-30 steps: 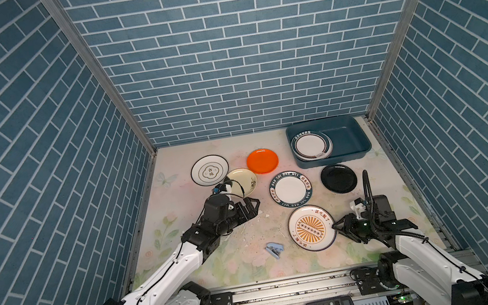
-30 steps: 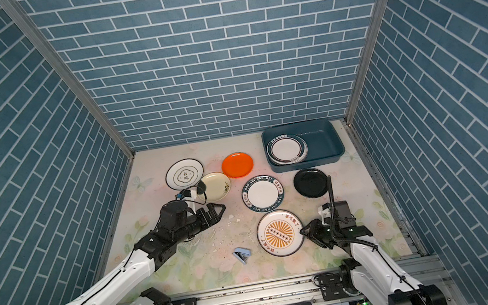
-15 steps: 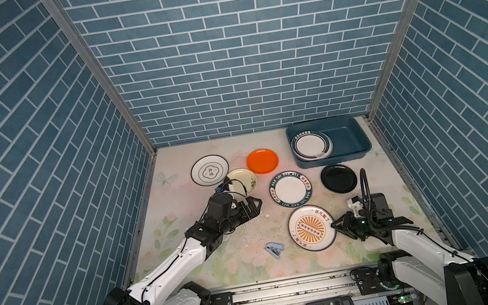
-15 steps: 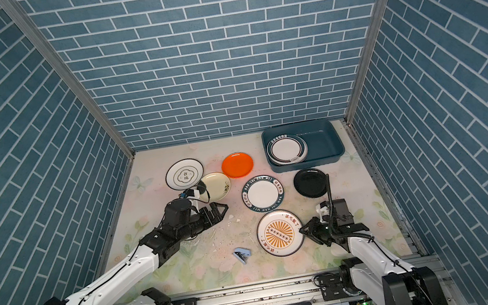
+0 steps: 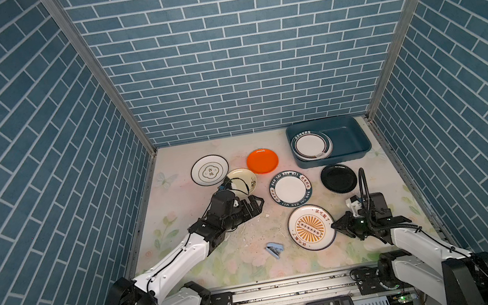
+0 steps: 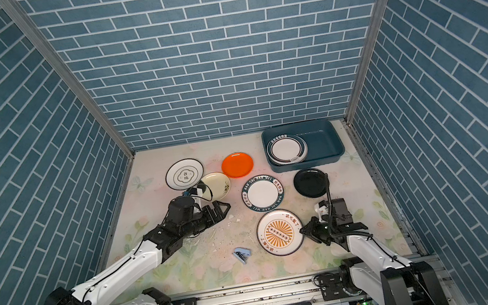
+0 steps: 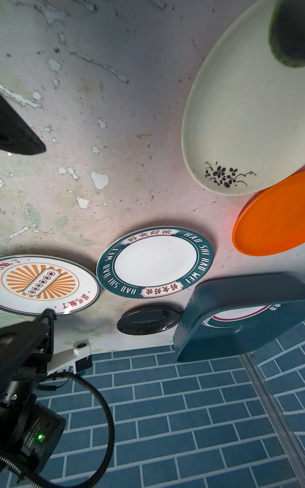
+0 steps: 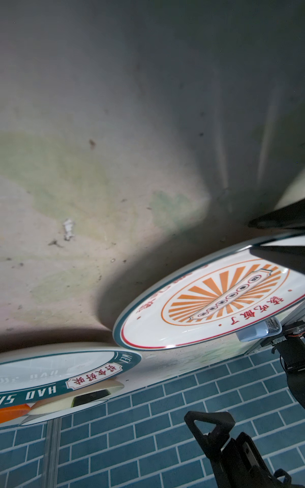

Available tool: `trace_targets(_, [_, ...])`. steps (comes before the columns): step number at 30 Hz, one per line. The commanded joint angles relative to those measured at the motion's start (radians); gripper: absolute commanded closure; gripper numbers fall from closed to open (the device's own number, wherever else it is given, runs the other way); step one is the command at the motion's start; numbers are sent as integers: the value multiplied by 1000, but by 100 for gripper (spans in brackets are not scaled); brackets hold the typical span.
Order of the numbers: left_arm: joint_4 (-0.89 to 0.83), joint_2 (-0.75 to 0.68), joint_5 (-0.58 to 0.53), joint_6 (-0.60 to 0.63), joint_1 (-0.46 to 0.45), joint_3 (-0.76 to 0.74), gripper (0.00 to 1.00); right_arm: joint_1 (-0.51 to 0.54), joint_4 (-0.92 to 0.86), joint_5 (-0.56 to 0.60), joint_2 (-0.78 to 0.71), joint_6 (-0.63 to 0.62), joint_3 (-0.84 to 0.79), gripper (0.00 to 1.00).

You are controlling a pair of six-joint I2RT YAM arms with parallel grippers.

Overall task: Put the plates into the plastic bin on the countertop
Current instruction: 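Grasp the white orange-sunburst plate by its rim with the right gripper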

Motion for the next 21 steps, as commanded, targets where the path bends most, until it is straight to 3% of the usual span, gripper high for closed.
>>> trace_targets(1, [14,11,10,7,-6,31,0,0,-31,64,-5,-1,-3,88])
trace_targets(8, [16,3,10,6,-7,23,0,1,-55,73,-43,5,-4,97])
trace_targets(21, [14,-26,4,4,-8,5,0,0,-141,126,-161,26,-11,100])
